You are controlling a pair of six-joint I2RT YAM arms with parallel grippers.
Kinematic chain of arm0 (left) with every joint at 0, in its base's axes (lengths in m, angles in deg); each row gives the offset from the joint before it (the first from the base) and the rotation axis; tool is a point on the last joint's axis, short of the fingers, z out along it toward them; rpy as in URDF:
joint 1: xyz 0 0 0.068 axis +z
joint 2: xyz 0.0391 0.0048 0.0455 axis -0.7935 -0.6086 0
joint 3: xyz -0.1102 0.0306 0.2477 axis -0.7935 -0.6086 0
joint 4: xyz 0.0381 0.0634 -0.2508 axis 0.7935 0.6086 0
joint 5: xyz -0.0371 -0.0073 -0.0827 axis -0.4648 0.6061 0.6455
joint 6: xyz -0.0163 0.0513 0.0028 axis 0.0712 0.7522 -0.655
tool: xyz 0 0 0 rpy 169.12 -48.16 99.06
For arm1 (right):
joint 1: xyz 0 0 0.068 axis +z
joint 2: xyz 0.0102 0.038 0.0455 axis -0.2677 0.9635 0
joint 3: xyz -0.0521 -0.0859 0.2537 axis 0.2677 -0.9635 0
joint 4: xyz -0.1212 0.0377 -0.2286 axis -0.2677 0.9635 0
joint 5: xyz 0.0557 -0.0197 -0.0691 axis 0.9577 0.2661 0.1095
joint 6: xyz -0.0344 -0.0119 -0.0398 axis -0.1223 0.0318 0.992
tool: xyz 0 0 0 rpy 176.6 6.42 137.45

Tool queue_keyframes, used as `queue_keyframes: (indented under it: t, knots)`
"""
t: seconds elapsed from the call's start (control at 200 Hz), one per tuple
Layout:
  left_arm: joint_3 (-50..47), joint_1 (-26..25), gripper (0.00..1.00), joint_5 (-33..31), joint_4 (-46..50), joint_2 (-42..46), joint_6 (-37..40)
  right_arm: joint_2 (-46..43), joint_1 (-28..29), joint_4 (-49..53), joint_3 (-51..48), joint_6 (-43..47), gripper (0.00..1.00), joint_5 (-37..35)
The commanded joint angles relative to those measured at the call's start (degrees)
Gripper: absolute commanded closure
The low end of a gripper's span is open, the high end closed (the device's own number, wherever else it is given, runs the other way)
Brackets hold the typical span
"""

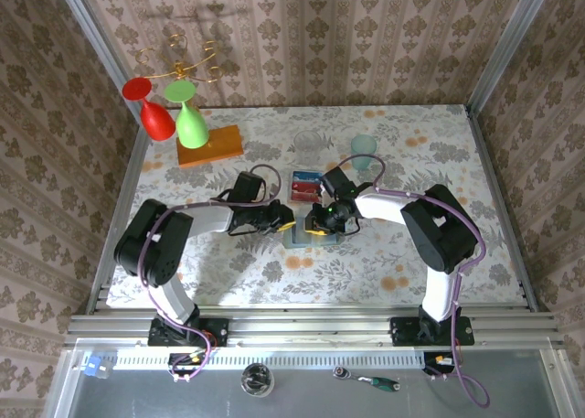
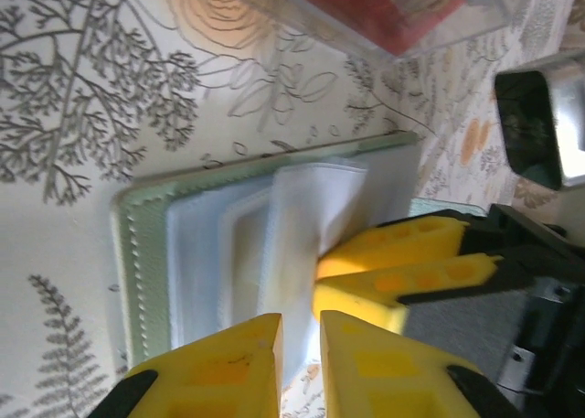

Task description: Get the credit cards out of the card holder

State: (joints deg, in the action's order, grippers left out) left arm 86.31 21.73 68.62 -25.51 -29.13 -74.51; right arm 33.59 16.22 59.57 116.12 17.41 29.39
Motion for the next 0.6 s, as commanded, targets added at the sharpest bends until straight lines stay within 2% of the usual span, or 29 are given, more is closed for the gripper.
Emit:
queue_keyframes:
  t: [0.0,0.305,0.595]
  knots:
    - [1.77,-0.49,0.77,-0.40,1.88,-2.08,-0.26,0.09,-0.39,0.90,-2.08,1.09,0.75,-0.89]
    - [4.19,-1.95,0.70,-0.40,3.64,-4.99,0.22,-0.11,-0.46,-0.25,-3.02,0.55,0.74,-0.44]
    - [4.65,-2.35,0.71,-0.41,3.60,-5.17,0.13,0.04,-0.46,-0.52,-2.97,0.48,0.74,-0.12]
